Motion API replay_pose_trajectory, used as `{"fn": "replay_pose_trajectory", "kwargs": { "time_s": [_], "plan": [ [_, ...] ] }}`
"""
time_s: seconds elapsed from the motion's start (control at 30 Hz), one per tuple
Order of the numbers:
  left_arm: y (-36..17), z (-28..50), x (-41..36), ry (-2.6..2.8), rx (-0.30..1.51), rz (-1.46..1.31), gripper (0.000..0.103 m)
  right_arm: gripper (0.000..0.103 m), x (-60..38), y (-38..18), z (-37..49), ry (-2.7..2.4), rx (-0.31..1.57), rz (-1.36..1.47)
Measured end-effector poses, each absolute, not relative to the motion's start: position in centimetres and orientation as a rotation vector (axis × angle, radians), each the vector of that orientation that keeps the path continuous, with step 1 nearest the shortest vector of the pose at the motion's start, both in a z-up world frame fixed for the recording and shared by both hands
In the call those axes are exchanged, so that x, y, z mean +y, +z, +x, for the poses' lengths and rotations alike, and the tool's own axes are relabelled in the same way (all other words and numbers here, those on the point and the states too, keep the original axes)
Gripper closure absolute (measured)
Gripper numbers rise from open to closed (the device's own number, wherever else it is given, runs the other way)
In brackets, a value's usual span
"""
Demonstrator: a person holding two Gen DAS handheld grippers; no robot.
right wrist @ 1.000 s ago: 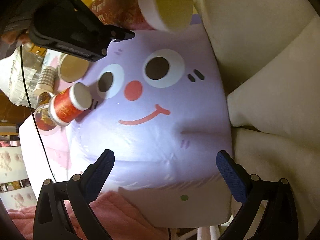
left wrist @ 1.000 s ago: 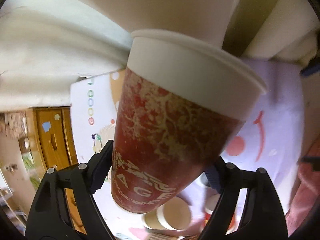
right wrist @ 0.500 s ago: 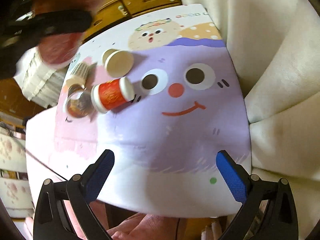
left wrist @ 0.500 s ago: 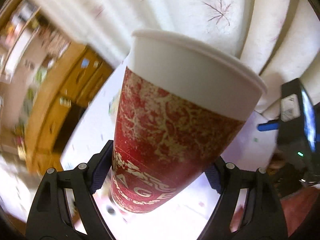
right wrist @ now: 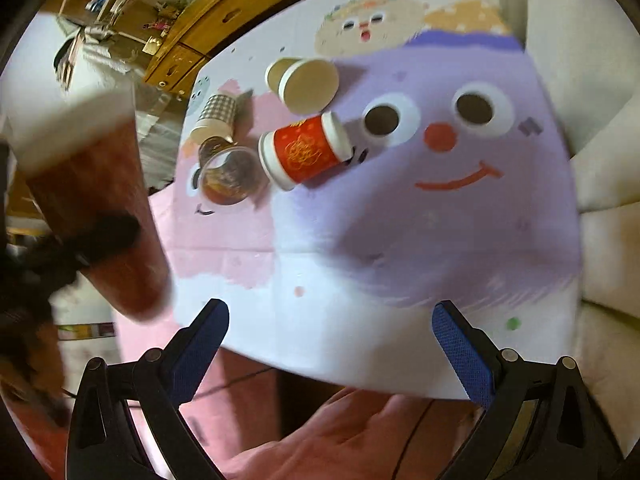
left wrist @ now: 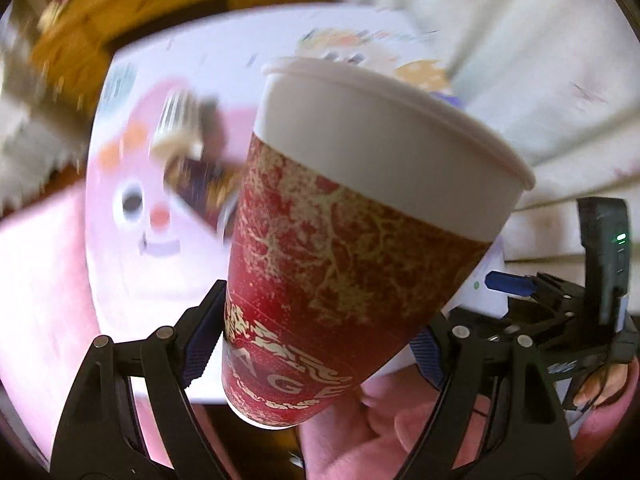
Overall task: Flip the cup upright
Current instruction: 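Grasp the red cup with the right tool while the left tool releases it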
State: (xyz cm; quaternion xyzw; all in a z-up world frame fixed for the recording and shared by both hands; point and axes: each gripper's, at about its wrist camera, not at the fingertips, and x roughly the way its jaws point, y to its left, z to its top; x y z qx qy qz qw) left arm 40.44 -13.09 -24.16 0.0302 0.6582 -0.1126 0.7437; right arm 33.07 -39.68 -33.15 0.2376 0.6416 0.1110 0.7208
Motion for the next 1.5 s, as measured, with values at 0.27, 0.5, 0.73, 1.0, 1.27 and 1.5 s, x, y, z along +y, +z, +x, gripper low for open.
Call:
{"fn": "replay_pose_trajectory", "kwargs": {
  "time_s": [0.27, 0.5, 0.73, 1.0, 1.27, 1.5],
  "plan": [
    [-34.0, 39.2, -10.9, -0.101, 1.657, -0.13, 0.023, 0.0, -40.1, -37.7, 35.2, 0.301, 1.59, 0.656],
    [-39.0, 39.1, -10.6, -0.026, 1.754, -0.236, 0.022, 0.0, -39.8, -41.1, 37.1, 0.323, 1.715, 0.716],
    [-40.4, 38.1, -10.9, 0.005, 1.794, -0.255, 0.021, 0.0, -39.7, -42.1, 39.1, 0.33, 1.75, 0.698],
    [-41.5, 37.4, -11.8, -0.033, 1.842, -0.289, 0.021, 0.0, -39.7, -42.3, 40.0, 0.325, 1.777, 0.695],
    [-40.6, 37.1, -12.6, -0.106, 1.818, -0.278, 0.02, 0.0, -39.4, -42.1, 39.6, 0.275, 1.763, 0.693],
    [-35.4, 35.4, -10.8, -0.183, 1.708, -0.266, 0.02, 0.0, -37.4, -40.3, 39.2, 0.22, 1.678, 0.719]
  ]
}}
